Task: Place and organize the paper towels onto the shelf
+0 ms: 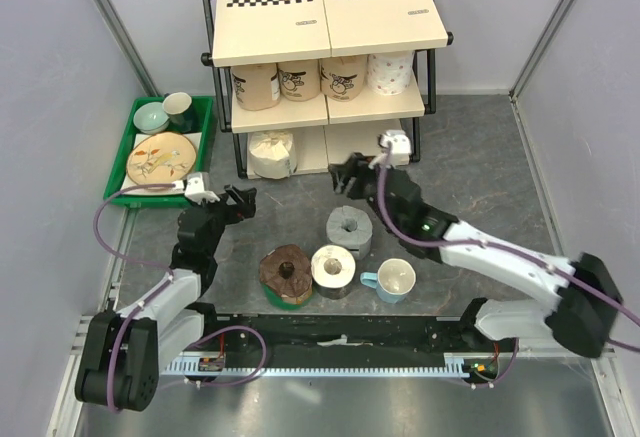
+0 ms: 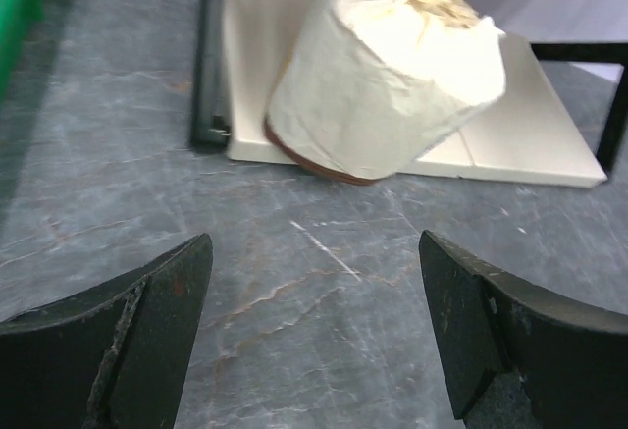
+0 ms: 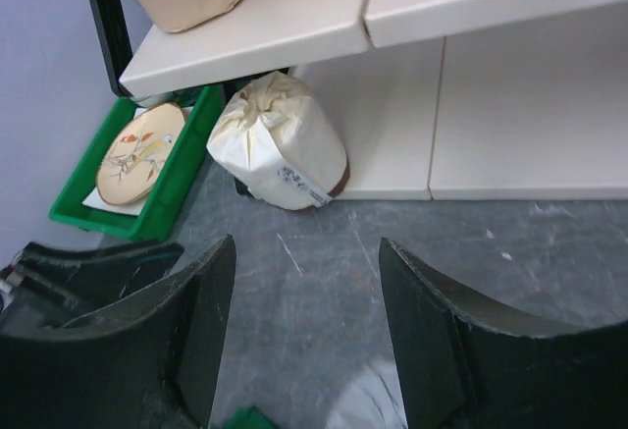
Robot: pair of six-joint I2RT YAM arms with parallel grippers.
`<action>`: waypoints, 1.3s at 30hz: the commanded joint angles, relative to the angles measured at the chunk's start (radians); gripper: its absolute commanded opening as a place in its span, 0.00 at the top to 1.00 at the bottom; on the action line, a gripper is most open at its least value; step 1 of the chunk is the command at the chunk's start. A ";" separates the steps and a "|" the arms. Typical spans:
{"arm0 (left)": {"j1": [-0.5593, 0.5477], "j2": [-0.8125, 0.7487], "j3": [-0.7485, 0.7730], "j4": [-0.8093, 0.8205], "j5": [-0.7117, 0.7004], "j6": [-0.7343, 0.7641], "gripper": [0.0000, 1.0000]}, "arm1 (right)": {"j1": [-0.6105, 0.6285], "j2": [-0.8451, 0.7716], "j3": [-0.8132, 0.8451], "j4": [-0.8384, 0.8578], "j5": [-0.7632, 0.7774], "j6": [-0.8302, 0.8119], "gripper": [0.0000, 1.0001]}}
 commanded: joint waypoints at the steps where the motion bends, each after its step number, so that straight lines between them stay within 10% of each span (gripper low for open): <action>1: -0.009 0.021 0.086 0.020 0.112 -0.001 0.08 | 0.025 -0.264 -0.153 -0.131 0.049 0.124 0.32; 17: -0.357 0.259 0.287 -0.055 -0.196 0.112 0.09 | 0.036 -0.692 -0.251 -0.490 0.100 0.198 0.33; 39: -0.391 0.502 0.446 -0.045 -0.454 0.152 0.11 | 0.036 -0.737 -0.282 -0.511 0.127 0.210 0.32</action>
